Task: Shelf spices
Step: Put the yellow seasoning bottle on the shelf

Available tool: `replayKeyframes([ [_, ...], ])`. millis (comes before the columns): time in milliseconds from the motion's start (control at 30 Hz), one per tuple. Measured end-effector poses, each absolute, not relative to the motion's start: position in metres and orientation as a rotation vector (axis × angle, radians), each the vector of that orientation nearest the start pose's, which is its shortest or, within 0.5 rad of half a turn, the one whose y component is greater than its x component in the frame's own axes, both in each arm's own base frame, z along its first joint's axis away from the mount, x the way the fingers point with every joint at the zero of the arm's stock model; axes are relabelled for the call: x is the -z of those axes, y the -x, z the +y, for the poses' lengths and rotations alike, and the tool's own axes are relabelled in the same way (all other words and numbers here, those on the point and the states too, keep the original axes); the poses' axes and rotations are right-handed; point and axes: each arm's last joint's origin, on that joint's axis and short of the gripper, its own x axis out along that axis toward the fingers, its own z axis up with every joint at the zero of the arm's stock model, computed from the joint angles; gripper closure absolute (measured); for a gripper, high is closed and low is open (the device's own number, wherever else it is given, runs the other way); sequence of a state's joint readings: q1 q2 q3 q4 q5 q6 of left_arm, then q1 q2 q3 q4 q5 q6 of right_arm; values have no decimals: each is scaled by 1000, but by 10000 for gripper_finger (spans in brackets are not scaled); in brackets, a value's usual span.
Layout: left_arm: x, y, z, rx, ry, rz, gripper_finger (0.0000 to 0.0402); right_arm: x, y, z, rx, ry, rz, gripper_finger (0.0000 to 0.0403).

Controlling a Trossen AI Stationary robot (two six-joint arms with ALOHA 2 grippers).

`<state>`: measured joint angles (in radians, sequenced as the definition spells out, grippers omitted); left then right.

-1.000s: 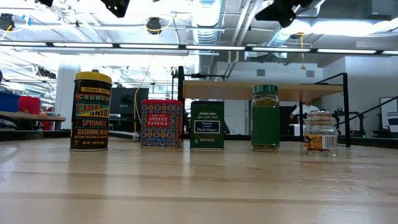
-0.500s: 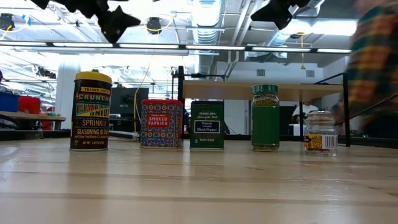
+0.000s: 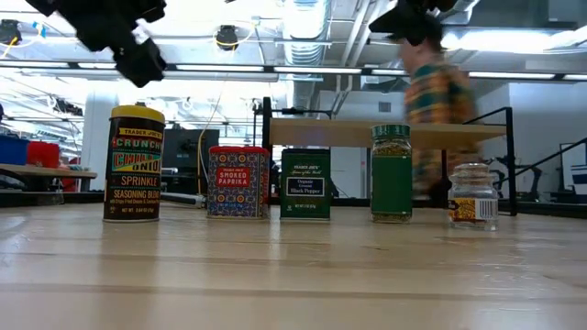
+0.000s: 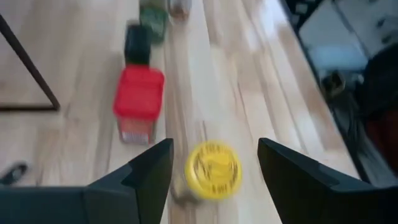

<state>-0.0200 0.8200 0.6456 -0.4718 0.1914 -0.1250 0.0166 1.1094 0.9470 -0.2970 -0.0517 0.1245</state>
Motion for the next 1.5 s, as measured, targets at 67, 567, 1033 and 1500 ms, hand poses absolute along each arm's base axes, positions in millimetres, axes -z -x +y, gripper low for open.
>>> replayKeyframes([
  [67, -258, -170, -12, 153, 162, 628, 175, -317, -240, 5, -39, -130, 463, 126],
  [567, -244, -175, -24, 21, 128, 723, 126, -336, -230, 7, -22, -126, 554, 126],
  [1033, -227, -192, -38, 115, 17, 804, 125, -347, -213, 15, 123, -199, 712, 126],
  [1500, -223, -195, -39, 114, 11, 822, 125, -345, -211, 23, 112, -235, 746, 126],
])
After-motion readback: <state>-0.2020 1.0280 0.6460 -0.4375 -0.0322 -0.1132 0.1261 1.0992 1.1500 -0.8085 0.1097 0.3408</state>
